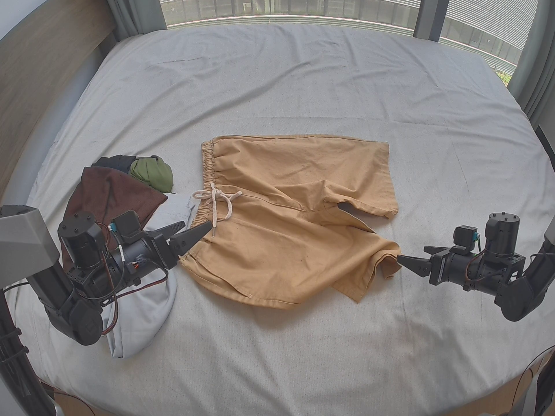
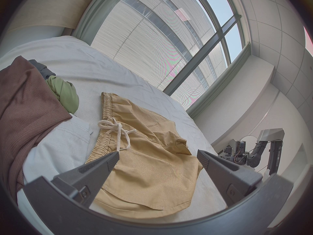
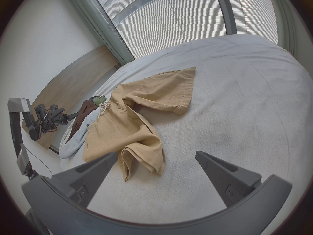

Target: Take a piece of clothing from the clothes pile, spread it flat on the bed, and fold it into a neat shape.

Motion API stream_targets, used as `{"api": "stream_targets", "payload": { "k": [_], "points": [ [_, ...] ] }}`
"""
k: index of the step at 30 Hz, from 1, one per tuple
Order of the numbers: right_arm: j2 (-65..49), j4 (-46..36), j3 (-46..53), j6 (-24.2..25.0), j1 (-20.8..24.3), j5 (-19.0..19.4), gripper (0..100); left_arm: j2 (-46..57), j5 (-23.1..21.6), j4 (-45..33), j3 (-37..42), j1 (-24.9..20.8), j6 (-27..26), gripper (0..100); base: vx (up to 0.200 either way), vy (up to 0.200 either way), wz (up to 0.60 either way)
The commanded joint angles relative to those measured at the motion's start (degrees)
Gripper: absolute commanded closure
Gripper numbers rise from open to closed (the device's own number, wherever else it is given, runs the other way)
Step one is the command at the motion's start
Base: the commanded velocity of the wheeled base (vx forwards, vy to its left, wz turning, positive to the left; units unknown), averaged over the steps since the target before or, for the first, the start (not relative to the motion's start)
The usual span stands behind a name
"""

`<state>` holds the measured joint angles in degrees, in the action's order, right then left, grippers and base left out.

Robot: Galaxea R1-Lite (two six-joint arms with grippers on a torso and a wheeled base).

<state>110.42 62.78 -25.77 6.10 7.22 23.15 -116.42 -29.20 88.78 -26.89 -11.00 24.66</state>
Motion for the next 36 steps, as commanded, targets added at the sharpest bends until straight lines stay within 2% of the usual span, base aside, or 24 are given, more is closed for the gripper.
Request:
{"api": "stream_targets", "payload": {
  "k": [1, 7, 8, 10, 16, 18, 30, 31, 36],
  "points": [
    [0.50, 2.87, 3.18, -1.44, -1.24, 1.72, 0, -0.30, 0.02, 0.07, 0.09, 0.01, 0.04, 0, 0.000, 0.000, 0.00],
    [5.24, 4.81, 4.15, -12.69, -1.33, 2.16, 0, -0.30, 0.02, 0.07, 0.09, -0.17, 0.04, 0, 0.000, 0.000, 0.00],
    [5.24, 4.81, 4.15, -12.69, -1.33, 2.16, 0, -0.30, 0.02, 0.07, 0.09, -0.17, 0.04, 0, 0.000, 0.000, 0.00],
    [8.67, 5.42, 3.45, -16.11, -0.98, 2.07, 0, -0.21, 0.02, 0.07, 0.09, -0.25, 0.04, 0, 0.000, 0.000, 0.00],
    [13.50, 8.15, 1.07, -17.43, -0.45, 1.99, 0, -0.21, 0.02, 0.07, 0.09, -0.25, 0.04, 0, 0.000, 0.000, 0.00],
    [15.70, 8.41, -0.95, -19.19, -0.63, 1.99, 0, -0.30, 0.02, 0.07, 0.09, -0.25, 0.04, 0, 0.000, 0.000, 0.00],
    [18.51, 8.41, -5.61, -19.45, 0.87, 1.72, 0, -0.12, 0.02, 0.07, 0.09, -0.17, 0.04, 0, 0.000, 0.000, 0.00],
    [18.43, 8.32, -5.69, -19.45, 1.13, 1.64, 100, -0.03, 0.02, 0.07, 0.17, -0.17, 0.04, 0, 0.000, 0.000, 0.00],
    [18.25, 8.32, -6.48, -19.45, 1.31, 1.46, 100, -0.03, 0.02, 0.07, 0.17, -0.25, 0.04, 0, 0.000, 0.000, 0.00]
  ]
}}
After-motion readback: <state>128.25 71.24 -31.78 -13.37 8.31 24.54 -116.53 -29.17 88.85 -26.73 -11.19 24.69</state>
